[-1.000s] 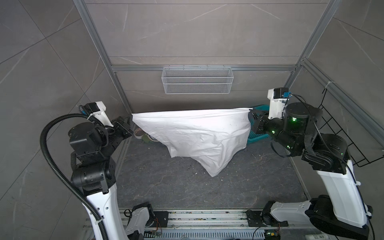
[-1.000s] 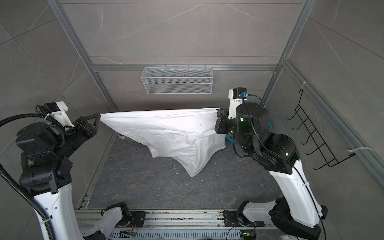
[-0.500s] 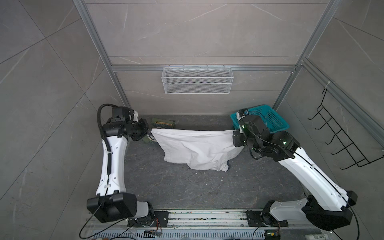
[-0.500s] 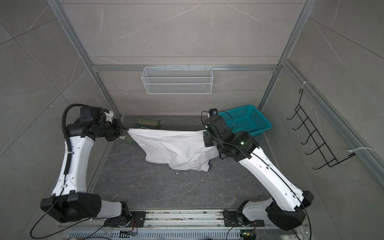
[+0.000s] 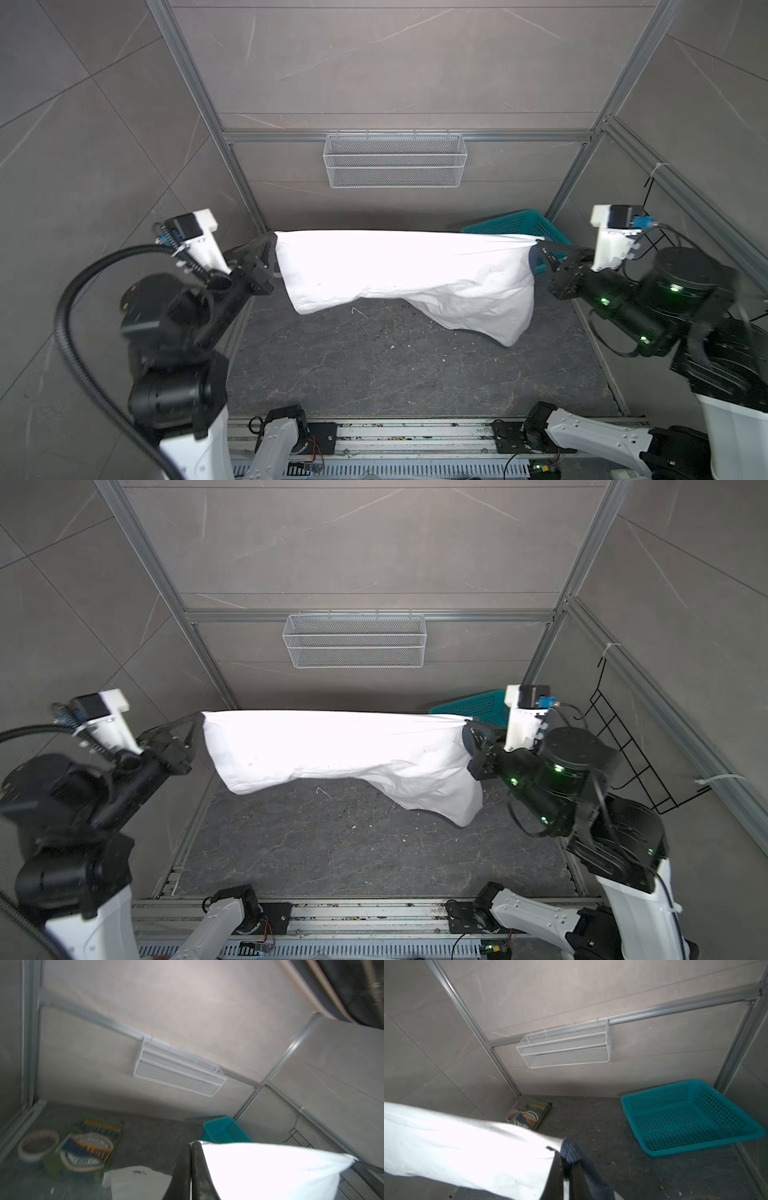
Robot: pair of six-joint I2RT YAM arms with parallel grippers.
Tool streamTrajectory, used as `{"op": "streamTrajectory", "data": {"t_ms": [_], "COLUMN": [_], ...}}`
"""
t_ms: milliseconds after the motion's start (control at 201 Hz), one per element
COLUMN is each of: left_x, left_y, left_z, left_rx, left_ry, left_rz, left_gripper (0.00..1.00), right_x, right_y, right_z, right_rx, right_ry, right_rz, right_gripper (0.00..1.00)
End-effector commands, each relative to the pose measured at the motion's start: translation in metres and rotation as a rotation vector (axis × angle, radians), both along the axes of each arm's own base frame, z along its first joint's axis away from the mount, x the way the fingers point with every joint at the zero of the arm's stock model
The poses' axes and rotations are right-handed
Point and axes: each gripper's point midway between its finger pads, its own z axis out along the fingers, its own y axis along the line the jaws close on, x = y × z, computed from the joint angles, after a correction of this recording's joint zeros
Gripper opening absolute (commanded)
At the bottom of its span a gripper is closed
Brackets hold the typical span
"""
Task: Fold and stack the tank tops
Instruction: 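Shake the raised white tank top with both grippers, lifting it higher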
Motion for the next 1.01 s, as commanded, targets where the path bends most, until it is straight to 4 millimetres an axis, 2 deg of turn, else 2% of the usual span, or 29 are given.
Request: {"op": "streamTrajectory", "data": {"t_ms": [0,50,144,269,378,528,672,757,831,916,1000], "left_x": [0.046,0.046,0.025,-0.024,-0.073,-0.127,-0.16,-0.163,-0.152,-0.122,-0.079], "left_y": [0.027,0.017,0.006,-0.008,-0.023,-0.032,-0.03,-0.022,-0.01,0.004,0.019], "left_z": [-0.112,-0.097,-0.041,0.028,0.07,0.104,0.126,0.131,0.128,0.115,0.09], "left_rx": [-0.016,-0.028,-0.018,0.047,0.078,0.102,0.107,0.109,0.109,0.111,0.114], "left_ry": [0.469,0.401,0.177,-0.105,-0.314,-0.482,-0.573,-0.578,-0.54,-0.448,-0.323], "left_rz": [0.107,0.046,0.006,-0.04,-0.084,-0.087,-0.041,0.019,0.084,0.14,0.192], "left_gripper": [0.0,0.0,0.0,0.0,0.0,0.0,0.0,0.0,0.0,0.0,0.0], "right_x": [0.025,0.022,0.009,-0.015,-0.04,-0.075,-0.099,-0.101,-0.091,-0.07,-0.043], "right_y": [0.0,-0.001,-0.008,-0.016,-0.018,-0.027,-0.032,-0.029,-0.024,-0.016,-0.007], "right_z": [-0.043,-0.038,-0.012,0.022,0.047,0.077,0.098,0.103,0.1,0.091,0.076], "right_rx": [-0.145,-0.137,-0.089,-0.018,0.049,0.133,0.193,0.2,0.182,0.134,0.063], "right_ry": [0.106,0.091,0.023,-0.059,-0.124,-0.209,-0.252,-0.251,-0.233,-0.201,-0.16], "right_rz": [-0.1,-0.093,-0.062,0.007,0.105,0.203,0.275,0.292,0.274,0.229,0.165], "right_gripper": [0.0,0.0,0.0,0.0,0.0,0.0,0.0,0.0,0.0,0.0,0.0]}}
